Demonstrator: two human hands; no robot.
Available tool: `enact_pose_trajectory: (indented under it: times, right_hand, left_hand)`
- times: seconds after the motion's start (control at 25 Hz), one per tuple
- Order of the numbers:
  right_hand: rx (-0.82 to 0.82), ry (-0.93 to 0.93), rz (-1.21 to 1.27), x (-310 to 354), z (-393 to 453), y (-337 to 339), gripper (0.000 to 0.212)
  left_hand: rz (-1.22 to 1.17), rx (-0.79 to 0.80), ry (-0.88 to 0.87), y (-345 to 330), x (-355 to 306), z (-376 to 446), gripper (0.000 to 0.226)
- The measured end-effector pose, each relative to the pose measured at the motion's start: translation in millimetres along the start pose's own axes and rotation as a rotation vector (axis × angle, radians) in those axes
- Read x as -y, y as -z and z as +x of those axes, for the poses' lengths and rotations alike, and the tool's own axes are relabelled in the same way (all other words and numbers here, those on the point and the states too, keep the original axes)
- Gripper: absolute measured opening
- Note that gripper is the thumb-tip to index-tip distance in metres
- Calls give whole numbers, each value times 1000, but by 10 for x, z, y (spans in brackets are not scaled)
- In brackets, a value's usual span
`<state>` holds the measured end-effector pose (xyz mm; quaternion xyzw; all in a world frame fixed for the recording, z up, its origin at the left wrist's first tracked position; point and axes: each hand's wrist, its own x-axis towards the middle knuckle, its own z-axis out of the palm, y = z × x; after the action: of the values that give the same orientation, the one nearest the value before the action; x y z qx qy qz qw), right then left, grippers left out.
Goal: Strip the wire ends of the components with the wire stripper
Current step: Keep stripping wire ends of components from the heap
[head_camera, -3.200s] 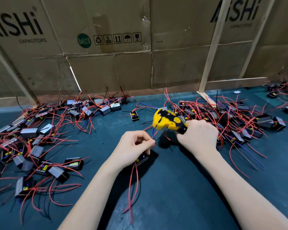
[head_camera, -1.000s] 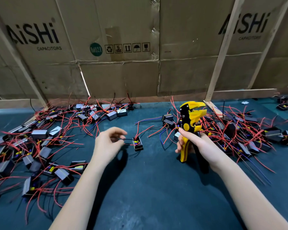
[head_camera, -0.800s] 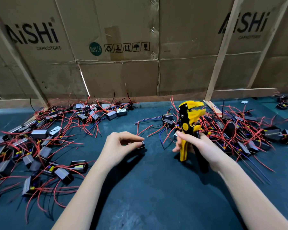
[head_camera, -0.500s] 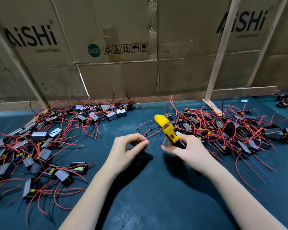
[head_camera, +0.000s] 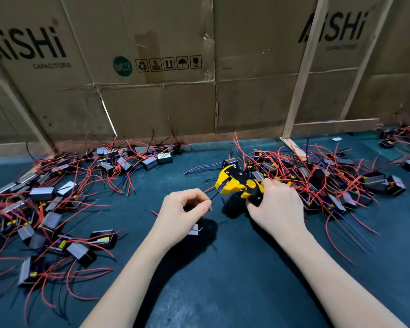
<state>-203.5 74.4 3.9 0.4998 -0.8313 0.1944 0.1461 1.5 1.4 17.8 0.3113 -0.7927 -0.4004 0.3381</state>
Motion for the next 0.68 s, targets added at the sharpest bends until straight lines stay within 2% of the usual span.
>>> enact_pose_trajectory:
  times: [0.2,0.4,0.68]
  right_hand:
    - [-27,34,-5,-2,-17,-6,40]
    - [-65,65,-28,12,-15,-8,36]
    - [58,19,-141,-9,12,12,39]
  left_hand:
    - [-49,-32,85,-45,29,18,25]
    - [-26,8,99,-87,61,16,28]
    - [-15,42,88,-49,118,33,25]
